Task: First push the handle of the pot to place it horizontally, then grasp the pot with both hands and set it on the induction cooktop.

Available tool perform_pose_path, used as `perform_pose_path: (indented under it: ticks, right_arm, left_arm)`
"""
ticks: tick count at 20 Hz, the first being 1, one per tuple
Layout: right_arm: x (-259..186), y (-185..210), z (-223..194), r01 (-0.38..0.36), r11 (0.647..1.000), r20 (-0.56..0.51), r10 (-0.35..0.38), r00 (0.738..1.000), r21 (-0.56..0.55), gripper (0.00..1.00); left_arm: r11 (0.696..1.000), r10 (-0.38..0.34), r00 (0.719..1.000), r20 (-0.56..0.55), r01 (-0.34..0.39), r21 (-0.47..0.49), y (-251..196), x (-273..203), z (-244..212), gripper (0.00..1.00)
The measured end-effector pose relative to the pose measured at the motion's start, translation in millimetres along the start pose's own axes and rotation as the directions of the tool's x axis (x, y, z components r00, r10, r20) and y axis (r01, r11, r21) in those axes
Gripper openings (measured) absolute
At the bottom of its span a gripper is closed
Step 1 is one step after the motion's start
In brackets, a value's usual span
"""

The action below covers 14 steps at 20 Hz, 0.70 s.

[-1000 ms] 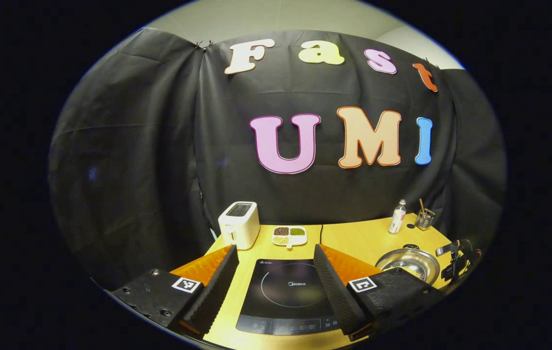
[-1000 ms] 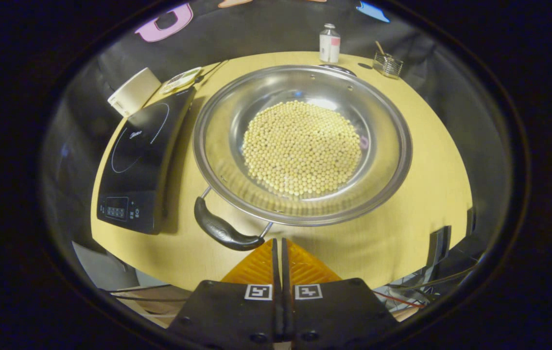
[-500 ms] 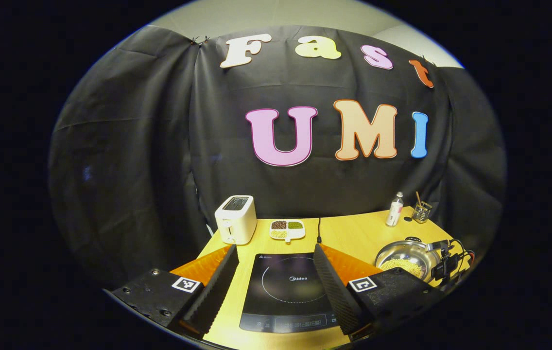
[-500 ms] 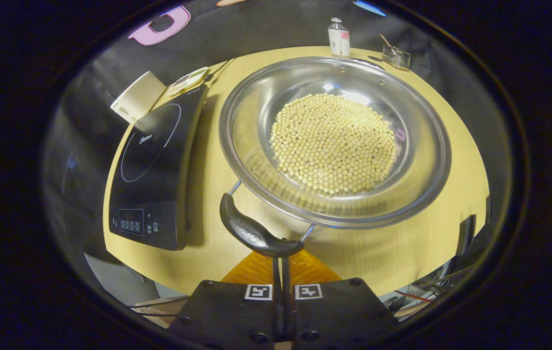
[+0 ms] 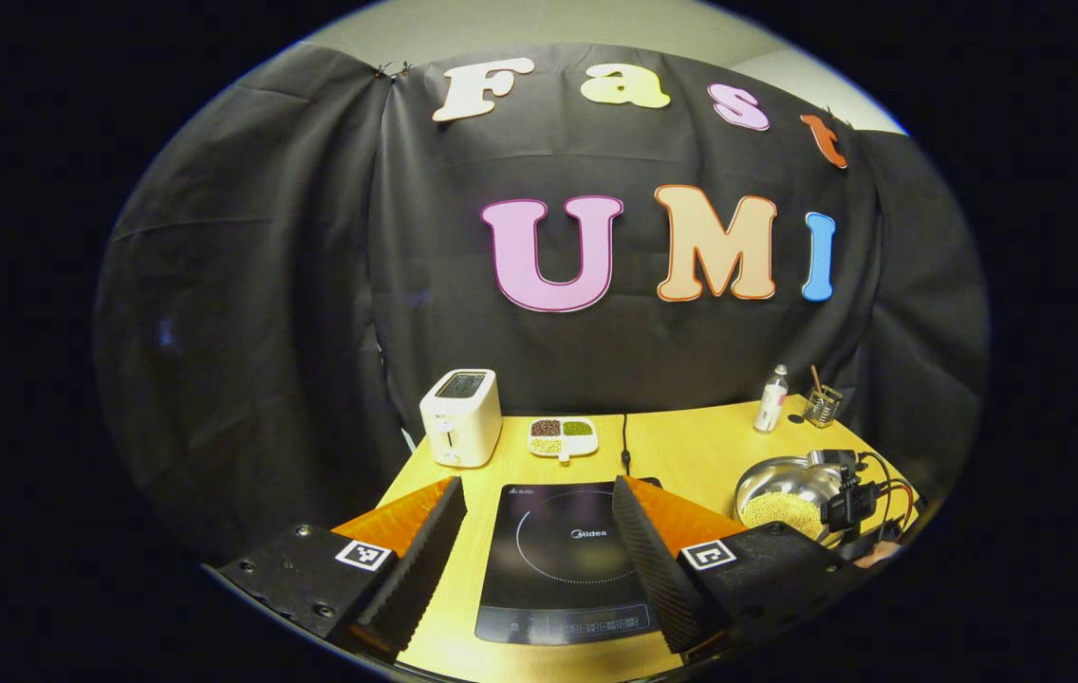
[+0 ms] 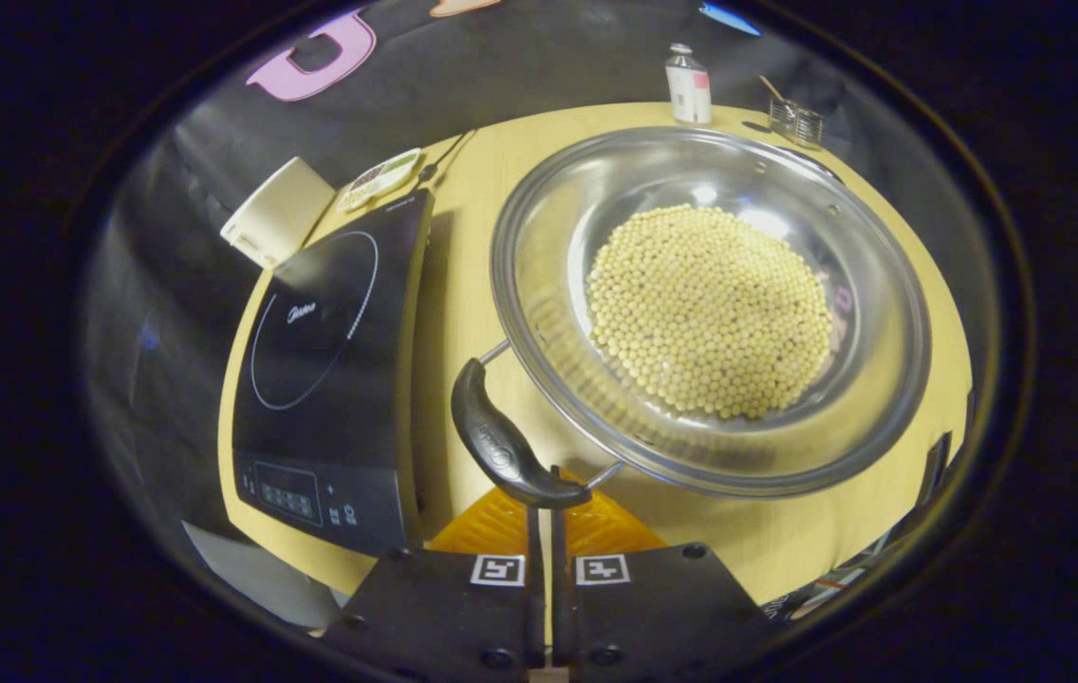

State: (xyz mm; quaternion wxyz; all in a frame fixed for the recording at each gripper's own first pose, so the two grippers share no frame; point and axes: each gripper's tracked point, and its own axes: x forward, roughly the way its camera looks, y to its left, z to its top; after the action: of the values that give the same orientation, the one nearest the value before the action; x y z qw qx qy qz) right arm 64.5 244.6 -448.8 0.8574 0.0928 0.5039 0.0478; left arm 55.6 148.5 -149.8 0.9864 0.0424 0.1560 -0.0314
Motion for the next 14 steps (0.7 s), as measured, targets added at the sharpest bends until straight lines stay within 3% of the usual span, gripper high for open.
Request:
perform_pose_path:
  ticks: [9, 10, 14]
  right_arm:
    - [33.5, 22.8, 44.3, -0.002, 0.992, 0.070, -0.007, 0.998, 0.128, 0.06]
    - [37.0, 27.0, 47.4, -0.008, 0.988, 0.068, -0.003, 0.998, 0.155, 0.00]
    - [46.3, 30.8, 61.2, 0.005, 0.974, 0.075, -0.023, 0.997, 0.225, 0.02]
  left_arm:
    - [1.000, 0.018, 1.000, -0.020, -0.019, -0.020, 8.6, -1.9, -8.6, 0.95]
    - [1.000, 0.019, 1.000, -0.022, -0.019, -0.022, 8.2, -1.9, -11.4, 0.93]
    - [0.999, 0.009, 0.999, -0.040, -0.010, -0.035, 9.1, 0.3, -16.5, 0.95]
